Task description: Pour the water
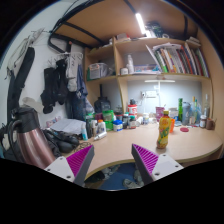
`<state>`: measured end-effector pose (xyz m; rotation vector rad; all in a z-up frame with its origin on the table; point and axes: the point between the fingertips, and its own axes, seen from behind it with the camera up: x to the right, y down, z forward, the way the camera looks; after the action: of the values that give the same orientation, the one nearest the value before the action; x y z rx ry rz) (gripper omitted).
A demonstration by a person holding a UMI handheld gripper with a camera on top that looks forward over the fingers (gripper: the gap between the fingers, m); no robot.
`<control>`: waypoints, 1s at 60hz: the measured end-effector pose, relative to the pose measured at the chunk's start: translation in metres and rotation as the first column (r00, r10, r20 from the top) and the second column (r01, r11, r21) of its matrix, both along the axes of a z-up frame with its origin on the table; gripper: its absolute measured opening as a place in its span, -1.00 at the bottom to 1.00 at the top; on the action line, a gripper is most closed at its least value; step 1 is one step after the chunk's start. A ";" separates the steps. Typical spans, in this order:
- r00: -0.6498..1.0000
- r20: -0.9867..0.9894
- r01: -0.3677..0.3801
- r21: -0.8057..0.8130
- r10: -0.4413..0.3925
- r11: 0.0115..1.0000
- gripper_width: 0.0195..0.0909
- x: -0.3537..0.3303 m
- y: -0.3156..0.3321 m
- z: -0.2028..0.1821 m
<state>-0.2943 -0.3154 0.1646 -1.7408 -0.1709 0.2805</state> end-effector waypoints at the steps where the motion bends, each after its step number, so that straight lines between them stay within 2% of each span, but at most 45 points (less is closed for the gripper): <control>1: 1.000 0.002 -0.002 0.000 0.002 1.000 0.79 0.000 0.000 0.000; 8: 1.000 0.008 -0.014 -0.007 0.014 1.000 0.79 -0.005 0.007 -0.002; 19: 1.000 0.026 0.012 0.000 -0.012 1.000 0.78 0.003 0.024 -0.006; 32: 0.994 0.001 0.110 0.003 -0.110 0.994 0.79 0.067 0.070 -0.027; 48: 0.964 0.026 0.264 0.014 -0.265 0.964 0.79 0.173 0.169 -0.061; 60: 0.954 0.062 0.292 0.011 -0.292 0.956 0.79 0.211 0.235 -0.089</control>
<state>-0.0835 -0.0806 0.0756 -1.7470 0.0415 0.0083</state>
